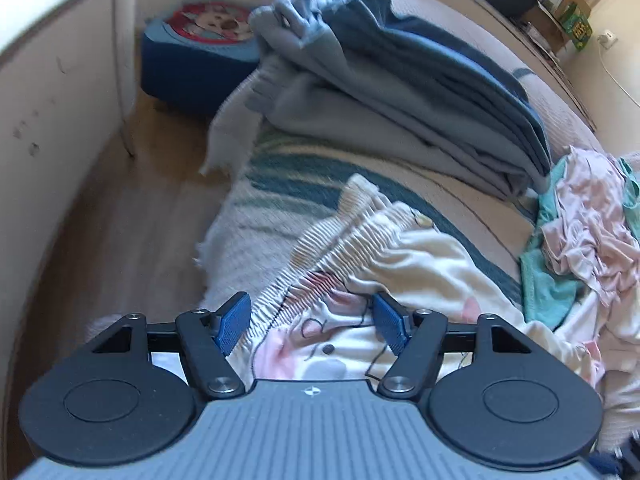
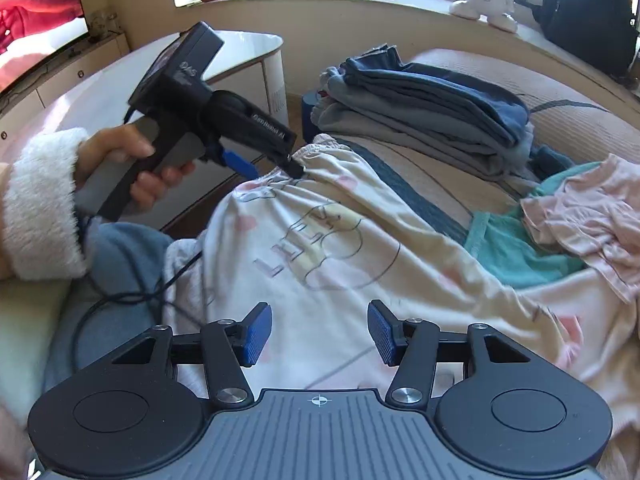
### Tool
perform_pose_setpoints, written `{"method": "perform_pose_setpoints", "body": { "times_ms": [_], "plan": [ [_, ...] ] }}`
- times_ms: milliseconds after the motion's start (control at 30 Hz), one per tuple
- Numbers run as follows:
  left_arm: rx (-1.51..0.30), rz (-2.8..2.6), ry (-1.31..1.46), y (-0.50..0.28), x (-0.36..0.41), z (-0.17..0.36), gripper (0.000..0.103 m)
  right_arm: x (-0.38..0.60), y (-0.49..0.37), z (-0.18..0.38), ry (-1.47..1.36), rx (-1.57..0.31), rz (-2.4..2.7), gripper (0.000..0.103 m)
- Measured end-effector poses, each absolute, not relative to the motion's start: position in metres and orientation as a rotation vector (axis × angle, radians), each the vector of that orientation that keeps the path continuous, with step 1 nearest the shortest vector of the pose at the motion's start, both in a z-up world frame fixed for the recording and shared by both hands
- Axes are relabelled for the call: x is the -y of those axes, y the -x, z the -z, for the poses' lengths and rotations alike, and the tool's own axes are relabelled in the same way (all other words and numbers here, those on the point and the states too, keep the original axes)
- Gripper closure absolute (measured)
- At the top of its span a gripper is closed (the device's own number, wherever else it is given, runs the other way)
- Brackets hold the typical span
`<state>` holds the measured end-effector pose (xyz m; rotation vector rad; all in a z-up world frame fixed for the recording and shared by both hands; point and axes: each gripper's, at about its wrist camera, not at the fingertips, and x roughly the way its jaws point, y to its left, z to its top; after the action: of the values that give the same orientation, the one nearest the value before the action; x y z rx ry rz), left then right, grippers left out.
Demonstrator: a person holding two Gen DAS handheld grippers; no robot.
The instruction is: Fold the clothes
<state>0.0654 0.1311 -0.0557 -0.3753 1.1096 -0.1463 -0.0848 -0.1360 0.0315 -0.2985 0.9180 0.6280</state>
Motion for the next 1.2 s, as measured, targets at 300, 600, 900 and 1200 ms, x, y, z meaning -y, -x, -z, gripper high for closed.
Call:
{"method": "perform_pose_setpoints", "body": {
  "times_ms": [300, 600, 900, 1200],
  "plan": [
    [-1.127, 0.168, 0.470, -0.059, -0.138, 0.055, 0.095, 0.140, 0.062, -0.012, 0.314, -0.944, -0.551, 0.050],
    [-1.045, 0.275, 0.484, -0.020, -0.120, 0.015, 0.096, 0.170, 0.055, -0.029, 0.249, -0.872, -0.462, 0.050],
    [-1.024, 0.310, 0.537, 0.011, -0.114, 0.014, 0.096, 0.182, 0.022, -0.053, -0.042, -0.840, -0.472, 0.049],
    [-1.011, 0.243, 0.530, 0.011, -0.122, 0.022, 0.096, 0.104, -0.026, -0.051, -0.068, -0.923, -0.607, 0.045]
  ]
}}
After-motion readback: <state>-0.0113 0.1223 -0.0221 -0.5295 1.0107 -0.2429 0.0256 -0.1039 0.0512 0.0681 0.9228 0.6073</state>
